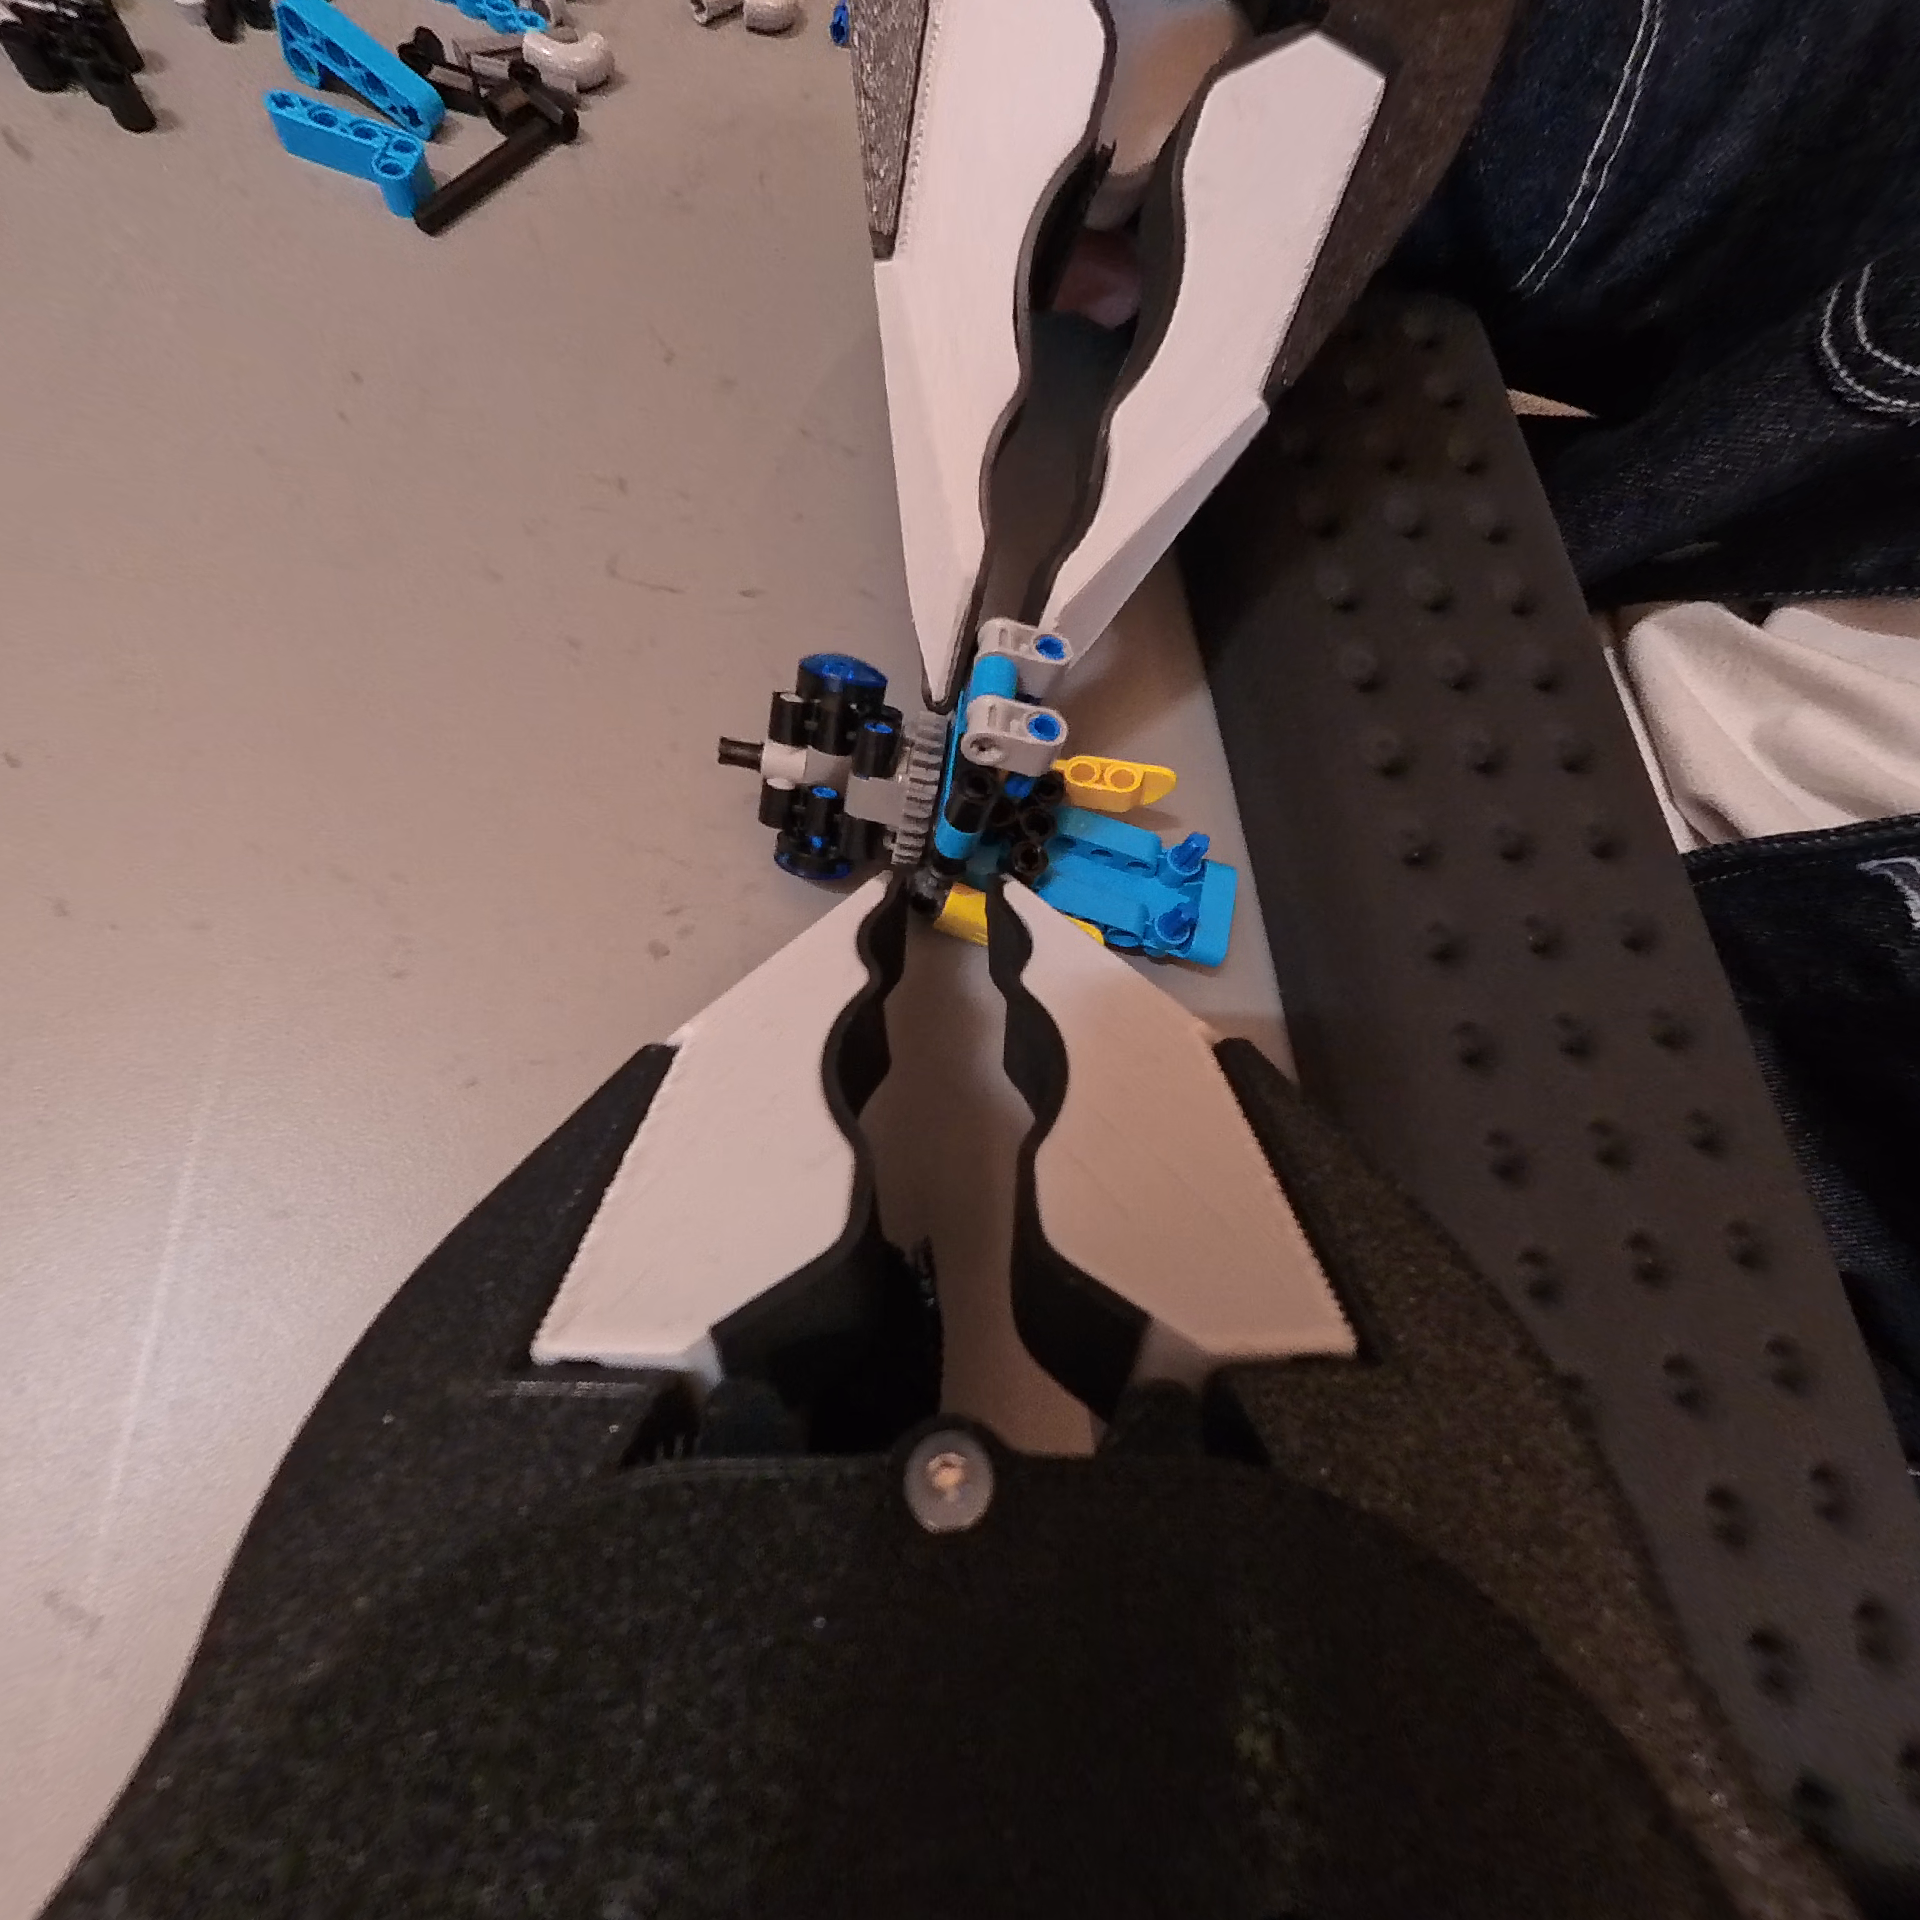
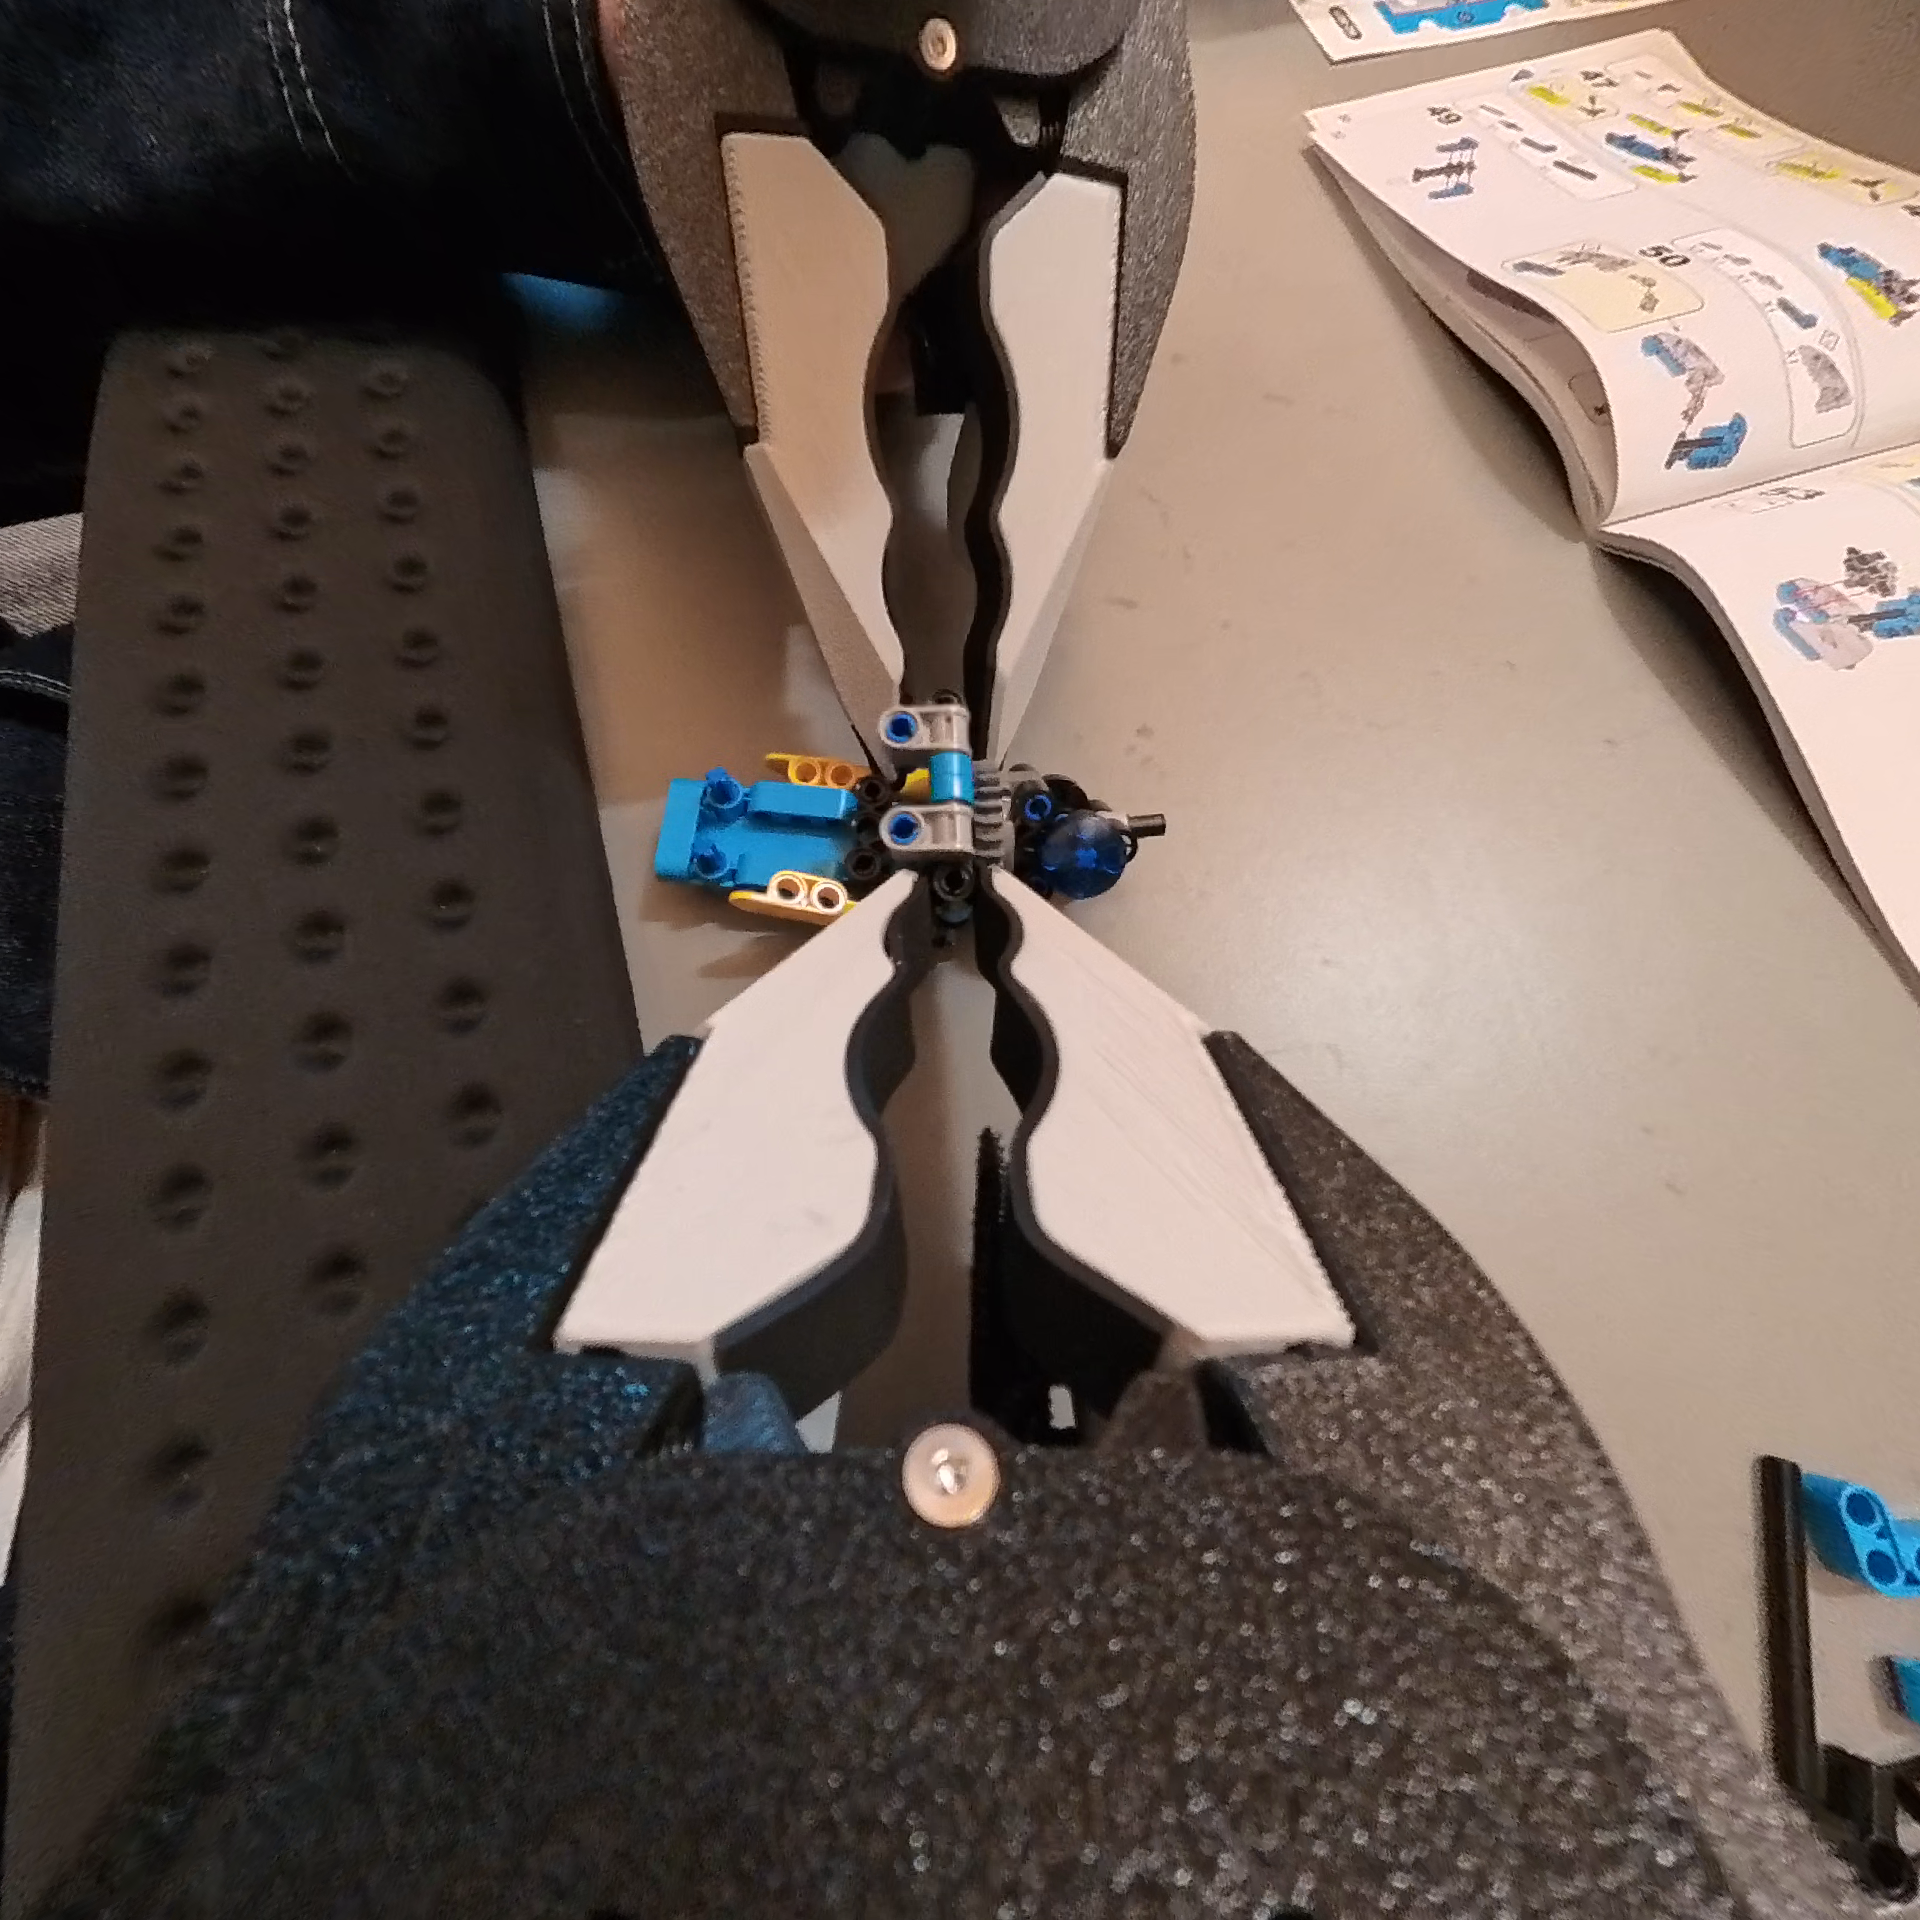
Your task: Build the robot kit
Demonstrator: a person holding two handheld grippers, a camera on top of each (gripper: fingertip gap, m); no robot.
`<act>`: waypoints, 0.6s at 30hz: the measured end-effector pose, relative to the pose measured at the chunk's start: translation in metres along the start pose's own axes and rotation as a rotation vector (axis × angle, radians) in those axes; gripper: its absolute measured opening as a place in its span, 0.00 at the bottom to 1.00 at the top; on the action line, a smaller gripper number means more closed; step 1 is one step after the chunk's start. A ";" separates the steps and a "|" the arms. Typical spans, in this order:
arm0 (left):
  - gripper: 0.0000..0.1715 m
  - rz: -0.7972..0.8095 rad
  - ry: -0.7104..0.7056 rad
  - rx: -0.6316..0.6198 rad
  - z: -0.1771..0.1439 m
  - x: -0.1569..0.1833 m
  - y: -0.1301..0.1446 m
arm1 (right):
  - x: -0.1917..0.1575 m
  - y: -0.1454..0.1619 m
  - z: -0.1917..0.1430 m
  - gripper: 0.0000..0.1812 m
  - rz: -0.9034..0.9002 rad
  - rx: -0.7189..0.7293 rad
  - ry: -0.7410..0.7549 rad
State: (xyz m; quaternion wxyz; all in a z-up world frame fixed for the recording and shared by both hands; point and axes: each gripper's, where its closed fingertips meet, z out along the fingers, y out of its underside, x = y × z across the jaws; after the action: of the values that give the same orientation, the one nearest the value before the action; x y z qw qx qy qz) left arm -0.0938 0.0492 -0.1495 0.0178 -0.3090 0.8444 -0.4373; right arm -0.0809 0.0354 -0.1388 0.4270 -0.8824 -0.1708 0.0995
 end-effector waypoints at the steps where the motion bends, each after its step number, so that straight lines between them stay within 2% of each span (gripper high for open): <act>1: 0.09 0.000 -0.003 -0.003 -0.001 0.000 0.001 | 0.000 0.000 0.001 0.04 -0.005 -0.001 0.002; 8: 0.08 0.016 -0.033 0.062 -0.014 -0.004 -0.010 | 0.000 0.006 0.006 0.04 -0.026 -0.043 0.013; 13: 0.07 0.008 -0.017 0.034 -0.010 -0.002 -0.005 | 0.000 0.004 0.006 0.04 -0.022 -0.034 0.013; 18: 0.18 -0.121 -0.007 0.003 -0.017 -0.001 0.003 | 0.000 0.004 0.006 0.04 -0.032 -0.027 0.006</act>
State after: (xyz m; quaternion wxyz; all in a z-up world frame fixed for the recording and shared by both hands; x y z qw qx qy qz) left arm -0.0999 0.0640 -0.1416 -0.0053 -0.3608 0.8236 -0.4376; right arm -0.0816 0.0371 -0.1456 0.4171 -0.8855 -0.1851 0.0877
